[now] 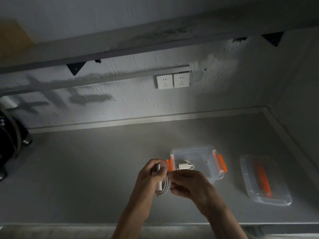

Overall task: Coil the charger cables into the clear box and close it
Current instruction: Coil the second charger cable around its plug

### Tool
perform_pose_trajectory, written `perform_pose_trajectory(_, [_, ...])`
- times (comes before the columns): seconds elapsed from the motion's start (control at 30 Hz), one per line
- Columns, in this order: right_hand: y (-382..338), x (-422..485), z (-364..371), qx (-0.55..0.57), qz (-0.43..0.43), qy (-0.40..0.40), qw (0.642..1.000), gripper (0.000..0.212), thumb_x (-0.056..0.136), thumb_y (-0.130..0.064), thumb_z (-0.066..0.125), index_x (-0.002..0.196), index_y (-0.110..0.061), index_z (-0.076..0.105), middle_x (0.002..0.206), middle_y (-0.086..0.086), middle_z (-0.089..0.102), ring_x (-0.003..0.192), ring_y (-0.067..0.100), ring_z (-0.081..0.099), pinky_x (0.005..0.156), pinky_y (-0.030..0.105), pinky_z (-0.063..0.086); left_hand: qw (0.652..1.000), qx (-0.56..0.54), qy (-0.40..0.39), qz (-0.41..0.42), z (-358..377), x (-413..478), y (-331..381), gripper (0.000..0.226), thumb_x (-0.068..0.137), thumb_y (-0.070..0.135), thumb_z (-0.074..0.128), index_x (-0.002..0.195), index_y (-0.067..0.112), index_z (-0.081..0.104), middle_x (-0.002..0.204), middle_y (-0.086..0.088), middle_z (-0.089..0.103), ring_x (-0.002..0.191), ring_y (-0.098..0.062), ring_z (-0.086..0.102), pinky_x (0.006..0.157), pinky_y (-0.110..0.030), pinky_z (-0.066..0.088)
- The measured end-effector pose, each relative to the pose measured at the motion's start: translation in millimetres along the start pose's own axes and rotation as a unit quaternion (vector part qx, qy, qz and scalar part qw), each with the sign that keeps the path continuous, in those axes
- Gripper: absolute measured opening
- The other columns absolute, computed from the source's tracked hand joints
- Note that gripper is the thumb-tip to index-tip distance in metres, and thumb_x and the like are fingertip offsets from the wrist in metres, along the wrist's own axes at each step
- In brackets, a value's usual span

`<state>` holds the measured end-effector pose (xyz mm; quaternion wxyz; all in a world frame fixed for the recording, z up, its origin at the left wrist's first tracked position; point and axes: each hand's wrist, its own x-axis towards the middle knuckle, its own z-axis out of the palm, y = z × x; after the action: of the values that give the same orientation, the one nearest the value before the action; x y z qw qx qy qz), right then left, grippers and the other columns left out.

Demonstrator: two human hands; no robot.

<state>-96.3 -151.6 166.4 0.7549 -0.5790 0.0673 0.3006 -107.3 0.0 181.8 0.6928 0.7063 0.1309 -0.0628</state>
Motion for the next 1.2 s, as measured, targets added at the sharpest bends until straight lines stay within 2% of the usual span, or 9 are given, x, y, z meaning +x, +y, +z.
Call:
perform_pose_trajectory(0.13, [1.4,4.5,1.0,0.084,0.080,-0.023,0.993,0.022,0.081,-0.025,0.072,0.095,-0.009,0.076,0.088,0.007,0.072,0.077,0.012,0.066,0.070,0.023,0.054,0.999,0.023,0.036,0.027,5.7,0.8,-4.1,0.018,0.087,0.003,0.062,0.086,0.020,0.070,0.070,0.010,0.065,0.069,-0.013,0.061,0.065,-0.026,0.049])
perform_pose_trajectory(0.3, [4.8,5.6,5.5,0.195,0.157,0.013,0.968,0.019,0.067,-0.019,0.082,0.081,-0.009,0.074,0.074,0.006,0.069,0.061,0.011,0.061,0.056,0.019,0.051,0.999,0.021,0.033,0.021,10.7,5.0,-8.0,0.018,0.086,0.005,0.064,0.084,0.022,0.070,0.075,0.012,0.071,0.066,0.001,0.064,0.056,-0.012,0.049])
perform_pose_trajectory(0.37, [4.6,1.4,6.3,0.211,0.109,0.019,0.971,0.013,0.069,-0.021,0.078,0.078,-0.012,0.077,0.072,0.004,0.069,0.061,0.009,0.061,0.057,0.018,0.050,0.999,0.019,0.028,0.027,13.5,7.3,-7.2,0.018,0.086,0.006,0.064,0.084,0.023,0.070,0.077,0.011,0.072,0.068,0.001,0.065,0.057,-0.012,0.050])
perform_pose_trajectory(0.53, [2.2,-5.7,7.2,0.002,-0.037,0.029,0.999,0.024,0.093,-0.037,0.058,0.090,-0.019,0.074,0.079,-0.005,0.070,0.079,0.006,0.064,0.074,0.021,0.048,0.999,-0.007,0.034,0.027,16.0,13.3,-5.1,0.016,0.083,0.006,0.067,0.082,0.020,0.072,0.076,0.007,0.071,0.072,-0.007,0.065,0.065,-0.024,0.050])
perform_pose_trajectory(0.7, [0.9,0.2,10.3,-0.112,-0.095,0.046,0.988,0.012,0.081,-0.013,0.075,0.091,-0.008,0.071,0.077,0.005,0.075,0.071,0.006,0.066,0.057,0.014,0.048,0.996,-0.079,0.051,-0.005,14.9,21.1,-4.7,0.018,0.080,0.002,0.069,0.088,0.018,0.076,0.078,-0.003,0.071,0.071,-0.019,0.066,0.058,-0.029,0.052])
perform_pose_trajectory(0.87, [2.6,5.9,27.4,-0.092,-0.080,0.119,0.985,0.026,0.078,-0.012,0.078,0.099,-0.006,0.064,0.083,0.010,0.070,0.068,0.004,0.066,0.055,0.021,0.051,0.993,-0.072,0.085,0.037,10.9,26.9,-9.1,0.024,0.080,0.011,0.072,0.095,0.030,0.076,0.098,0.001,0.073,0.089,-0.015,0.070,0.064,-0.024,0.051])
perform_pose_trajectory(1.0, [4.2,13.4,34.8,-0.079,-0.098,0.124,0.984,0.023,0.081,-0.021,0.075,0.103,-0.017,0.069,0.077,0.007,0.069,0.062,-0.001,0.063,0.059,0.020,0.054,0.985,-0.082,0.126,0.083,5.6,30.1,-11.1,0.025,0.079,0.007,0.072,0.090,0.029,0.077,0.098,-0.005,0.068,0.075,-0.006,0.067,0.053,-0.015,0.049])
perform_pose_trajectory(1.13, [8.1,23.7,47.6,-0.091,-0.141,0.141,0.976,0.020,0.084,-0.004,0.069,0.095,-0.021,0.073,0.064,0.002,0.072,0.057,0.010,0.061,0.061,0.026,0.054,0.976,-0.136,0.125,0.113,-3.7,32.2,-15.7,0.027,0.076,0.016,0.068,0.101,0.024,0.076,0.098,-0.015,0.066,0.087,-0.021,0.060,0.073,-0.034,0.046])
perform_pose_trajectory(1.2, [9.9,27.7,48.7,-0.131,-0.156,0.161,0.966,0.027,0.084,-0.004,0.066,0.099,-0.025,0.074,0.064,0.001,0.073,0.057,0.010,0.062,0.065,0.032,0.056,0.975,-0.100,0.132,0.146,-7.3,31.5,-19.2,0.031,0.081,0.023,0.063,0.111,0.029,0.072,0.102,-0.007,0.065,0.090,-0.015,0.061,0.080,-0.029,0.048])
